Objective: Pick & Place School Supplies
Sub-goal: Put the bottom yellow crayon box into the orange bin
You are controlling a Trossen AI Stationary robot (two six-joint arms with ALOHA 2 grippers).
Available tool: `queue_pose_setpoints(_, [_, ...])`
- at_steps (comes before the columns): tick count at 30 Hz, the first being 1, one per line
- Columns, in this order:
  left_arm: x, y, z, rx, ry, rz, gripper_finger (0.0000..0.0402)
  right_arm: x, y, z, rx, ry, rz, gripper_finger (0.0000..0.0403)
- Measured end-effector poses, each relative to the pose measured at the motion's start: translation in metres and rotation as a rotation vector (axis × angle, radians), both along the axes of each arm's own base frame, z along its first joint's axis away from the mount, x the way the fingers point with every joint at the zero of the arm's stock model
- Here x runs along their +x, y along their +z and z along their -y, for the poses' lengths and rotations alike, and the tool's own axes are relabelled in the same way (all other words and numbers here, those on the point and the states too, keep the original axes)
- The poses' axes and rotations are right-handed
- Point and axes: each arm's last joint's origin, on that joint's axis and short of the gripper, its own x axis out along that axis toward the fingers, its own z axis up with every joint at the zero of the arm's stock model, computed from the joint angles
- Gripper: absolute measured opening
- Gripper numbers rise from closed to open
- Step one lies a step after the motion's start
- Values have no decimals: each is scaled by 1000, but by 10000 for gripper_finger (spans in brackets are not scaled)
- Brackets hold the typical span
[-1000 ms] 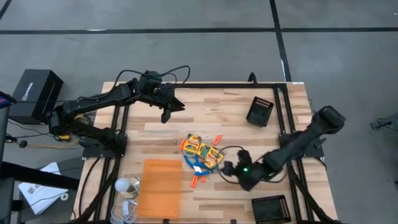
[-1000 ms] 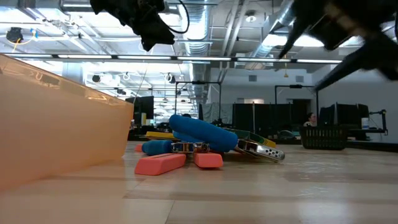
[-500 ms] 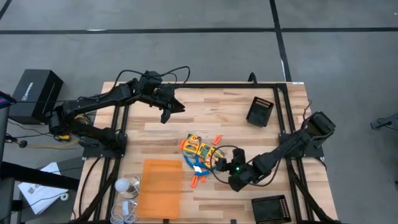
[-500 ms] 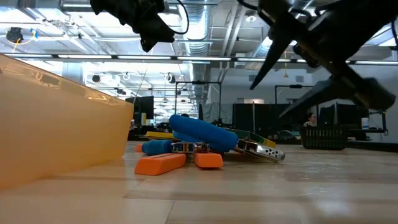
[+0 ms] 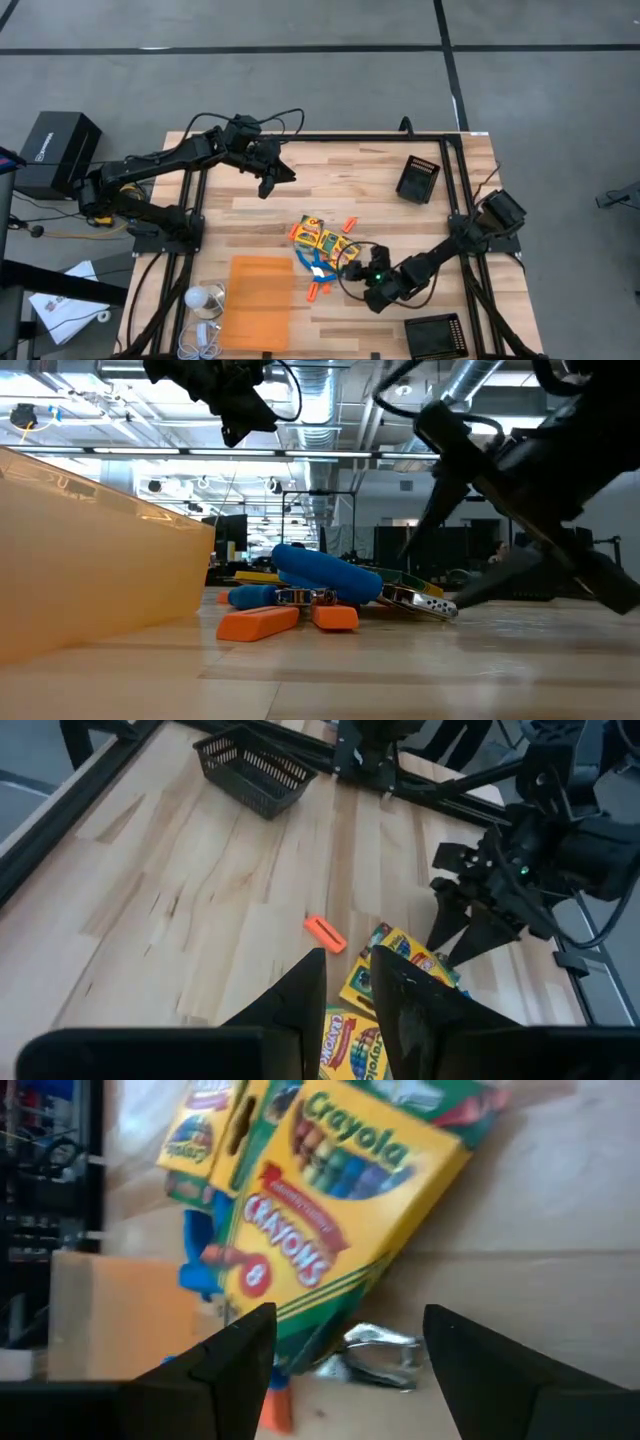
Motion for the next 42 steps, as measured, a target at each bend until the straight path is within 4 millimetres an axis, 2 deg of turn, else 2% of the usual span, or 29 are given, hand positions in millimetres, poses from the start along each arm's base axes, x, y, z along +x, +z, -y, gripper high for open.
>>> queue_pose_setpoints(7, [-1, -1, 0, -21, 13, -15, 78, 7, -10, 3, -13, -33, 30, 244])
queue_pose_setpoints(19, [-3, -4, 1, -39, 14, -53, 78, 14, -9, 15, -47, -94, 54, 244])
queue_pose_setpoints(26, [-7, -5, -7, -43, 49, -55, 78, 17, -9, 22, -50, -113, 53, 243])
queue_pose_setpoints(29, [-9, -5, -12, -46, 72, -56, 78, 19, -9, 24, -49, -121, 52, 227])
queue_pose_setpoints(36, [-12, -6, -15, -56, 86, -76, 78, 22, -9, 30, -59, -128, 44, 151])
queue_pose_setpoints(42, [-16, -10, -15, -68, 83, -119, 78, 24, -9, 37, -60, -131, 31, 116])
